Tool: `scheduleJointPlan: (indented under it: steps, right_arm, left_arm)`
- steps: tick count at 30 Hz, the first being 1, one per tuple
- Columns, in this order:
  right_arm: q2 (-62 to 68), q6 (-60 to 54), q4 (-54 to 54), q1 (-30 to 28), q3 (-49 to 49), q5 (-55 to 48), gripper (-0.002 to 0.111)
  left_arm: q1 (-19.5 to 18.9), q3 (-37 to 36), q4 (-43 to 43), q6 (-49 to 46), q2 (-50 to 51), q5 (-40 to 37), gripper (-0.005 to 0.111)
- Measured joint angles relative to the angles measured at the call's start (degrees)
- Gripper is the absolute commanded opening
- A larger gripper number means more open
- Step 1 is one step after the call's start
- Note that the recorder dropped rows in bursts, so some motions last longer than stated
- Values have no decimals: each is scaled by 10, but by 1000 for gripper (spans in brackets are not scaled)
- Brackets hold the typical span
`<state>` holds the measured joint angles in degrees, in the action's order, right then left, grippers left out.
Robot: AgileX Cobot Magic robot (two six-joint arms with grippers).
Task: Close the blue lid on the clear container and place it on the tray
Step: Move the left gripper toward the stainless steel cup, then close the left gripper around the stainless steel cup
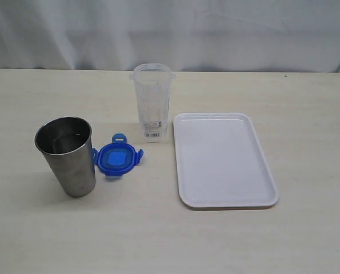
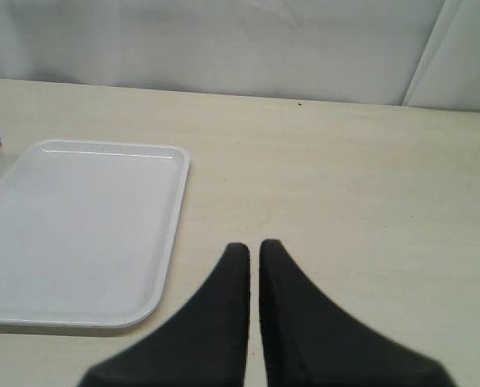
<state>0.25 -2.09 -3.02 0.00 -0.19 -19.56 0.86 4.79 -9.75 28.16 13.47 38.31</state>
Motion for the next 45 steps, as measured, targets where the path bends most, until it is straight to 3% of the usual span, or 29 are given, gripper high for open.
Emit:
scheduleJointPlan:
  steps: [5, 11, 16, 21, 28, 33, 38, 45]
  right_arm:
    - [0, 0, 0, 0, 0, 0, 5]
    - [0, 0, 0, 0, 0, 0, 5]
    - [0, 0, 0, 0, 0, 0, 5]
    - [0, 0, 0, 0, 0, 0, 5]
    - [0, 0, 0, 0, 0, 0, 5]
    - [0, 0, 0, 0, 0, 0, 5]
    - [0, 0, 0, 0, 0, 0, 5]
    - [0, 0, 0, 0, 0, 0, 5]
  left_arm:
    - [0, 13, 12, 41, 74, 54, 105]
    - [0, 14, 1, 51, 84, 93, 105]
    - [0, 21, -145, 99, 101, 15, 105]
    - [0, 21, -189, 102, 217, -46, 105]
    - [0, 21, -308, 72, 471, 105, 105]
    - [0, 20, -322, 1, 609, 190, 105]
    - [0, -6, -298, -74, 681, 282, 105]
    - [0, -17, -253, -166, 746, 301, 105]
